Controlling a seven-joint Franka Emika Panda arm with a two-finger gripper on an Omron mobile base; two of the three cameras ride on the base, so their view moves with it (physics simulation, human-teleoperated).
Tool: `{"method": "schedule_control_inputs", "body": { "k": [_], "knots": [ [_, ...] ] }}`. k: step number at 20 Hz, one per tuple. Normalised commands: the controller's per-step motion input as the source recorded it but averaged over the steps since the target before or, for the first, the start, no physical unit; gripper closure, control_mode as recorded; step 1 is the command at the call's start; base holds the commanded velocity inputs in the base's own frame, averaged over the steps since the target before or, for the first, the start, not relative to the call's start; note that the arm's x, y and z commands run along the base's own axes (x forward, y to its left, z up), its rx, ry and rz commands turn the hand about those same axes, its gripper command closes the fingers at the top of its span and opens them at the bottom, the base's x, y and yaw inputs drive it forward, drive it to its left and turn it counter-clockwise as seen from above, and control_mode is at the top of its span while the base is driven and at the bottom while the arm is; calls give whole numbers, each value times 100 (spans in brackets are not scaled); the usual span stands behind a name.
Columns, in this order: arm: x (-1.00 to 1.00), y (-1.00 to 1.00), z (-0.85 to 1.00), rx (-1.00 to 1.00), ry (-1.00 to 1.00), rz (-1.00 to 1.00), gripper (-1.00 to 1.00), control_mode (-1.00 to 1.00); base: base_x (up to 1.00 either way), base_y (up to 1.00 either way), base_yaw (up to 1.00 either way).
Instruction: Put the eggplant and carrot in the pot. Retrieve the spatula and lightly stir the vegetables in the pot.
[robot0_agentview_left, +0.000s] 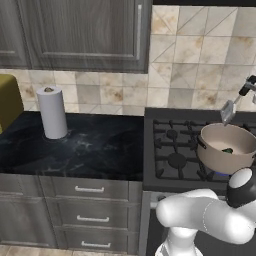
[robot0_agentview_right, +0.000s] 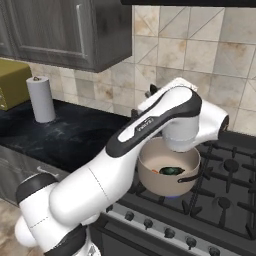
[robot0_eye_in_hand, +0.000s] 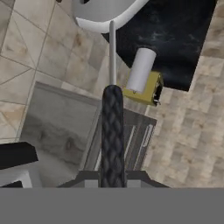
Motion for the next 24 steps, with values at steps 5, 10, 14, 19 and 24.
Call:
{"method": "schedule_control_inputs", "body": {
  "k": [5,10,14,19,24],
  "knots": [
    [22,-43,-42,0,24,-22,100,-100,0,0,0],
    [30,-13,-44,0,23,-18,100,-100,0,0,0],
    [40,0,-41,0,2,-9,100,-100,0,0,0],
    [29,-10,-40,7,10,-8,100,-100,0,0,0],
    [18,-16,-41,4,11,-9,100,-100,0,0,0]
  ]
}}
